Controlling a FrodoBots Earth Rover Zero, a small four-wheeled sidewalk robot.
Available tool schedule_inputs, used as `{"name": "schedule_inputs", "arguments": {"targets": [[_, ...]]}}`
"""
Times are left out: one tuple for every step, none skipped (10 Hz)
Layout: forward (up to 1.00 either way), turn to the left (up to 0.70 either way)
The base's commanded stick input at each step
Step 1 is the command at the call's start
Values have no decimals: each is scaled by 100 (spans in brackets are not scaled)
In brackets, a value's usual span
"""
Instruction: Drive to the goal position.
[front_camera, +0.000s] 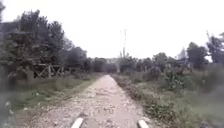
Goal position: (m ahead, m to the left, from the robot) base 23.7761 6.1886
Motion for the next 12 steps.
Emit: {"name": "schedule_inputs", "arguments": {"targets": [[70, 0], [70, 0], [70, 0], [70, 0], [70, 0], [70, 0], [70, 0], [70, 0], [70, 0], [70, 0], [70, 0], [70, 0]]}}
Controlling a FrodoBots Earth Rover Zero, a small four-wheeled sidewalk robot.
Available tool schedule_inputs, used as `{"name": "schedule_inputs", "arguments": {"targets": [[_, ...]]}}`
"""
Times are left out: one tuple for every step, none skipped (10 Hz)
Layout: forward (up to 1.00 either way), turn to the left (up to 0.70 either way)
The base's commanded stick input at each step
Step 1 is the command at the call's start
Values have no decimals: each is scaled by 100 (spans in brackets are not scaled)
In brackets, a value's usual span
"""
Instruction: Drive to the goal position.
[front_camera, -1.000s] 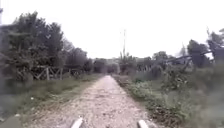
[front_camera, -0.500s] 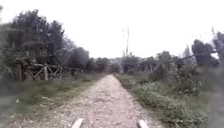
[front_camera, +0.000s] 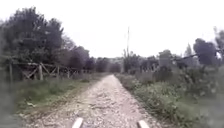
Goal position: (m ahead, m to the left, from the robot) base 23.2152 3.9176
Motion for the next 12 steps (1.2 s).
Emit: {"name": "schedule_inputs", "arguments": {"targets": [[70, 0], [70, -1], [70, -21], [70, -35], [70, -32], [70, -16], [70, -1], [70, 0], [70, 0], [70, 0], [70, 0], [70, 0]]}}
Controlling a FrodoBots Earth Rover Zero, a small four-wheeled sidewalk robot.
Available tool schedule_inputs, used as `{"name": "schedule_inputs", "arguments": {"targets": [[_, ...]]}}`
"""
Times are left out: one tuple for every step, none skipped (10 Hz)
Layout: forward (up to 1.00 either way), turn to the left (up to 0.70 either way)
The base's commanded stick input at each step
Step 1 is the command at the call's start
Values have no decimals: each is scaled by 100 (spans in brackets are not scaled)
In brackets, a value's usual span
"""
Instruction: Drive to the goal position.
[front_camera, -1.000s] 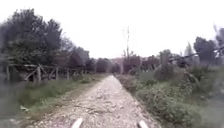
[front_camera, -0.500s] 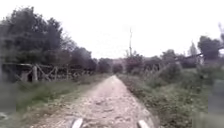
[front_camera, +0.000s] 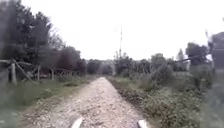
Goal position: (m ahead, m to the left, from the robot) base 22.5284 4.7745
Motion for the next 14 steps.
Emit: {"name": "schedule_inputs", "arguments": {"targets": [[70, 0], [70, 0], [70, 0], [70, 0], [70, 0], [70, 0], [70, 0], [70, 0], [70, 0], [70, 0], [70, 0], [70, 0], [70, 0], [70, 0]]}}
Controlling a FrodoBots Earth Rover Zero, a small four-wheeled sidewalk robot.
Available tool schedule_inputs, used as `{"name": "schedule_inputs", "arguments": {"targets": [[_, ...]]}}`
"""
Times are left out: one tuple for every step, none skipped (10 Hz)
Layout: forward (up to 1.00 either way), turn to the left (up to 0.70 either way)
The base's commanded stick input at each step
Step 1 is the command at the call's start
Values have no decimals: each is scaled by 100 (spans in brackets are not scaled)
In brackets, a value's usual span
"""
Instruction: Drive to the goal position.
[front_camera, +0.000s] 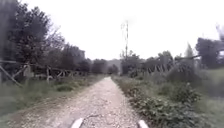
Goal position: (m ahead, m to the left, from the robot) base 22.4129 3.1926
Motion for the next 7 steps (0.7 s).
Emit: {"name": "schedule_inputs", "arguments": {"targets": [[70, 0], [70, 0], [70, 0], [70, 0], [70, 0], [70, 0], [70, 0]]}}
